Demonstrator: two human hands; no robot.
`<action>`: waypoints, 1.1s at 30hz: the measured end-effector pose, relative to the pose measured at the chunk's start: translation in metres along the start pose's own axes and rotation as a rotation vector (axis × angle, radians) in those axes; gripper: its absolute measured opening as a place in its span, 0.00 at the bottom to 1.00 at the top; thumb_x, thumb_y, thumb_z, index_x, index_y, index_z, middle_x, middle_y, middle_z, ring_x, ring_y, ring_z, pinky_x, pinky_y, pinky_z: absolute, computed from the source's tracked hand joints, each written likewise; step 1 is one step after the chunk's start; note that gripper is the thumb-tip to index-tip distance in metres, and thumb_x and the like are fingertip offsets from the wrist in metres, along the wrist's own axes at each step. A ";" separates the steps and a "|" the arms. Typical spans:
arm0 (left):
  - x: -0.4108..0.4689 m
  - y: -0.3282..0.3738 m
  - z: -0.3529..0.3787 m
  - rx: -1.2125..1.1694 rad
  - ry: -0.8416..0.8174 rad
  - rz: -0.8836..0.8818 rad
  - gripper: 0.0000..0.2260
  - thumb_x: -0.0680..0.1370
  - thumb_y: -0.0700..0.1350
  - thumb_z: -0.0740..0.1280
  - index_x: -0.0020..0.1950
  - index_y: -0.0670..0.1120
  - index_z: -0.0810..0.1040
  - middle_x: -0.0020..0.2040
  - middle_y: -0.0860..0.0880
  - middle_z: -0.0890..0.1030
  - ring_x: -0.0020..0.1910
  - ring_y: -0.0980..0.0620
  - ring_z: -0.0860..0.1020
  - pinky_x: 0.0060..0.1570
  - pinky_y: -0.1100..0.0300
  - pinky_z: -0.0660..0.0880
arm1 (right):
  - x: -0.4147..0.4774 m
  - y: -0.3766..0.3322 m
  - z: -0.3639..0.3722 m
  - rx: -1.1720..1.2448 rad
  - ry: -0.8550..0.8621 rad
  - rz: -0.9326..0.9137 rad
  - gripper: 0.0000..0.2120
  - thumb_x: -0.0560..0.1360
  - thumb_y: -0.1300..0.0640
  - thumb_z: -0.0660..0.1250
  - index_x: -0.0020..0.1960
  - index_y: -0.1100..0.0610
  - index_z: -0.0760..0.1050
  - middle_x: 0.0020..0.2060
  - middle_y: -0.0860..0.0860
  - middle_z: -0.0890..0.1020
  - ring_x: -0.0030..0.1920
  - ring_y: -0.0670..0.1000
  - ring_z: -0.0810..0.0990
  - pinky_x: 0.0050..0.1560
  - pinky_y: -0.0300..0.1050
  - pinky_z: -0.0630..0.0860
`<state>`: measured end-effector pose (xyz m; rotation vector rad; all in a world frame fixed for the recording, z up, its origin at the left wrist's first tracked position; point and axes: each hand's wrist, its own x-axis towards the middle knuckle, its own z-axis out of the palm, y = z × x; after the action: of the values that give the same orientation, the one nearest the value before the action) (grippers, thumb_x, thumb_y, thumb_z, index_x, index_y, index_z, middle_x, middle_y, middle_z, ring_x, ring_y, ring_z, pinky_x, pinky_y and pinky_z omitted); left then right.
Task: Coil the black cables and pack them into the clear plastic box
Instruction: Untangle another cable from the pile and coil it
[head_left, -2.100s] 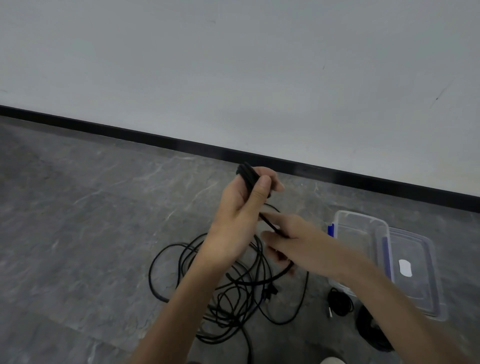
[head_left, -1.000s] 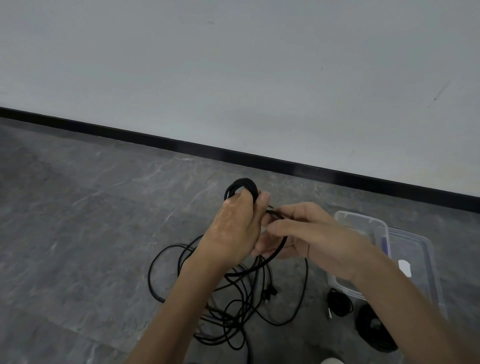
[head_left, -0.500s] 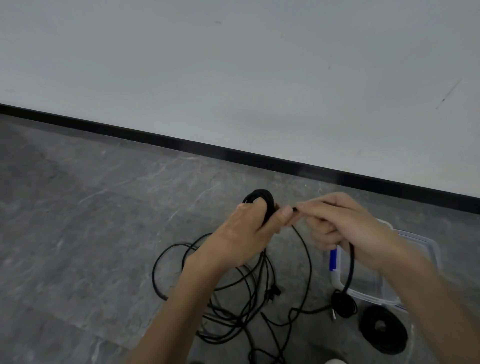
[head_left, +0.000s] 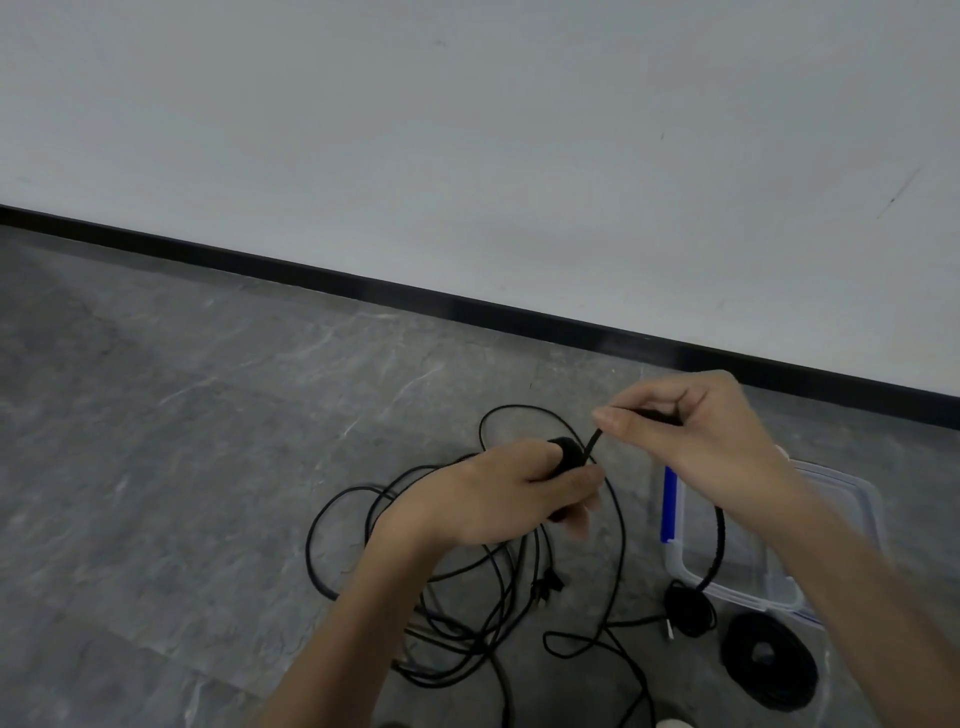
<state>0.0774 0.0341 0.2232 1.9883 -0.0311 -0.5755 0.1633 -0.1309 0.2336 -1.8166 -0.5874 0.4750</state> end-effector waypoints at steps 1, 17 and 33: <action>-0.002 0.002 0.000 -0.043 -0.048 0.008 0.18 0.84 0.51 0.55 0.49 0.40 0.79 0.38 0.55 0.82 0.46 0.53 0.80 0.58 0.56 0.74 | 0.000 0.001 0.000 0.013 0.033 -0.028 0.09 0.64 0.51 0.73 0.39 0.56 0.83 0.32 0.49 0.84 0.35 0.49 0.83 0.42 0.39 0.80; -0.010 0.011 -0.004 -0.501 -0.233 0.345 0.13 0.84 0.42 0.53 0.43 0.44 0.71 0.36 0.59 0.78 0.44 0.49 0.78 0.51 0.59 0.74 | 0.005 0.015 0.008 -0.129 -0.005 -0.091 0.22 0.67 0.24 0.58 0.42 0.38 0.81 0.41 0.42 0.85 0.43 0.46 0.83 0.46 0.46 0.79; 0.000 0.015 -0.002 -1.046 0.398 0.477 0.07 0.79 0.45 0.59 0.50 0.45 0.74 0.37 0.53 0.77 0.45 0.55 0.79 0.50 0.63 0.75 | -0.003 -0.001 0.042 0.097 -0.305 0.072 0.14 0.82 0.60 0.56 0.38 0.57 0.70 0.25 0.50 0.73 0.27 0.48 0.68 0.31 0.41 0.66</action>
<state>0.0816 0.0284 0.2370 0.9767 0.0361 0.1374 0.1359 -0.1009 0.2217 -1.6890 -0.6946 0.8247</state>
